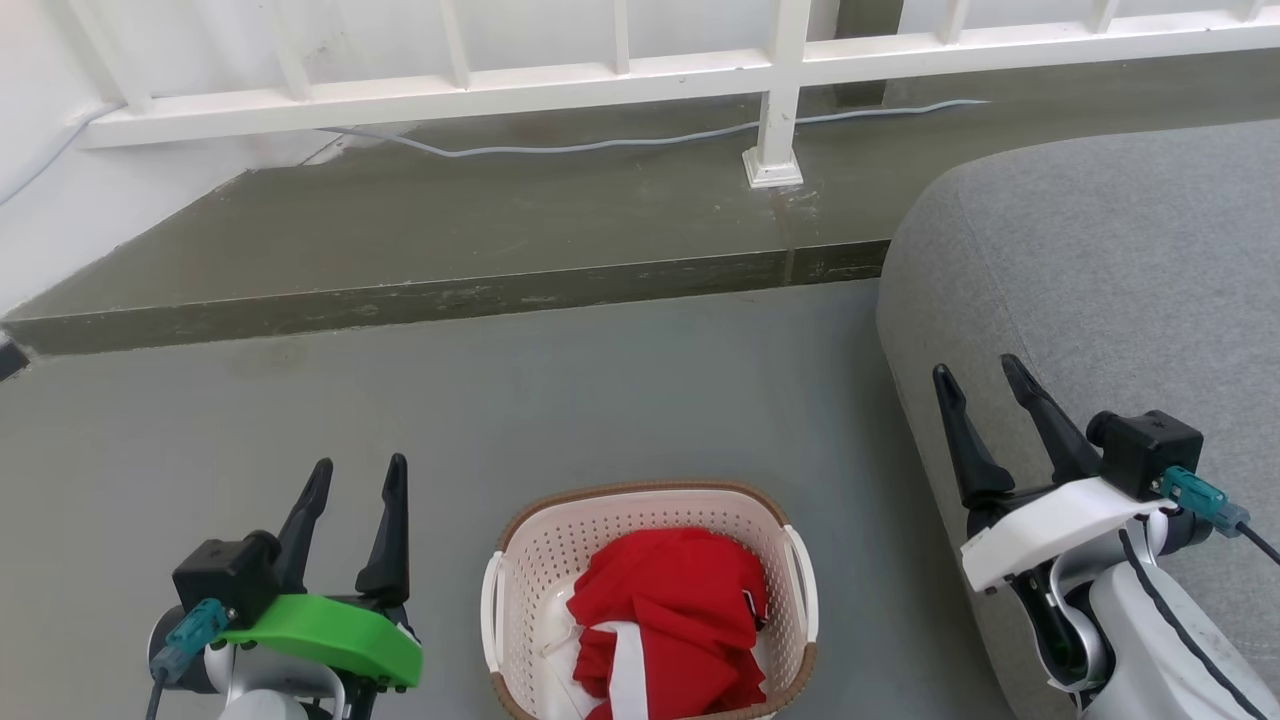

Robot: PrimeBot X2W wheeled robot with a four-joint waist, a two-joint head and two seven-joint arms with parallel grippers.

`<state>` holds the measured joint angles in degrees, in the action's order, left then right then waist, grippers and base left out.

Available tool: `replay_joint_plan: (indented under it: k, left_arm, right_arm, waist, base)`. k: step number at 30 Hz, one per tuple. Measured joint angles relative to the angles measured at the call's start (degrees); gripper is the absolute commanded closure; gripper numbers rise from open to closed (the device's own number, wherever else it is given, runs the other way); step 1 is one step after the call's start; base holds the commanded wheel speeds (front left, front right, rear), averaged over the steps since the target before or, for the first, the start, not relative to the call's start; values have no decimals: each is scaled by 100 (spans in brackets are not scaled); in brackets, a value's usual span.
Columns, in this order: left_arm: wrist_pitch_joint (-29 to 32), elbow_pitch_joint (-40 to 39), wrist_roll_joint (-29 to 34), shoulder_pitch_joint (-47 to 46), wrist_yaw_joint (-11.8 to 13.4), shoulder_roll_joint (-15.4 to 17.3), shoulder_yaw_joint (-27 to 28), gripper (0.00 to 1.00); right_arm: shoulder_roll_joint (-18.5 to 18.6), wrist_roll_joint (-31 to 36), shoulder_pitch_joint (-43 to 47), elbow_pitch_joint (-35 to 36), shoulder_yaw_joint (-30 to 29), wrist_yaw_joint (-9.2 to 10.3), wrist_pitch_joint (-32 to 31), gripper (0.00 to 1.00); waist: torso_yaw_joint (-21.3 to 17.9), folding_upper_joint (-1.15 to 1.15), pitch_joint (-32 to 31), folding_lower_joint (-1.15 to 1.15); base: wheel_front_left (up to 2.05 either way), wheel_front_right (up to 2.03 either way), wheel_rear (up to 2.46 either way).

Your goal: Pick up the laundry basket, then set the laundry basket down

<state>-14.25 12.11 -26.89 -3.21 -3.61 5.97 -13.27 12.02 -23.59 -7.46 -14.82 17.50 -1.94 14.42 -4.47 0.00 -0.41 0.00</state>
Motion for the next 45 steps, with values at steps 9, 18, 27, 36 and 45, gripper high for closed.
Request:
replay_joint_plan:
  k: [9,18,27,36,45]
  left_arm:
    - [0,-18,45,57,-94,-92,52,0]
    - [11,99,38,137,-142,-138,33,100]
    - [84,234,-154,247,-143,-174,48,100]
    - [285,243,-876,247,-143,-185,211,100]
    - [470,248,-1459,243,-148,-203,386,100]
  right_arm:
    - [-90,99,87,31,-56,-58,0,0]
    - [-156,194,154,-71,-80,-104,-2,100]
    - [-264,-37,362,-204,-147,-105,-63,100]
    - [-314,-802,361,-204,-353,-120,-253,100]
    - [-385,-1402,361,-198,-572,-160,-441,100]
  waist:
    - [-17,0,9,0]
    - [-27,0,16,0]
    - [-8,0,17,0]
    - [43,0,21,0]
    - [86,0,25,0]
  base:
    - [0,0,0]
    - [0,0,0]
    - [0,0,0]
    - [0,0,0]
    - [0,0,0]
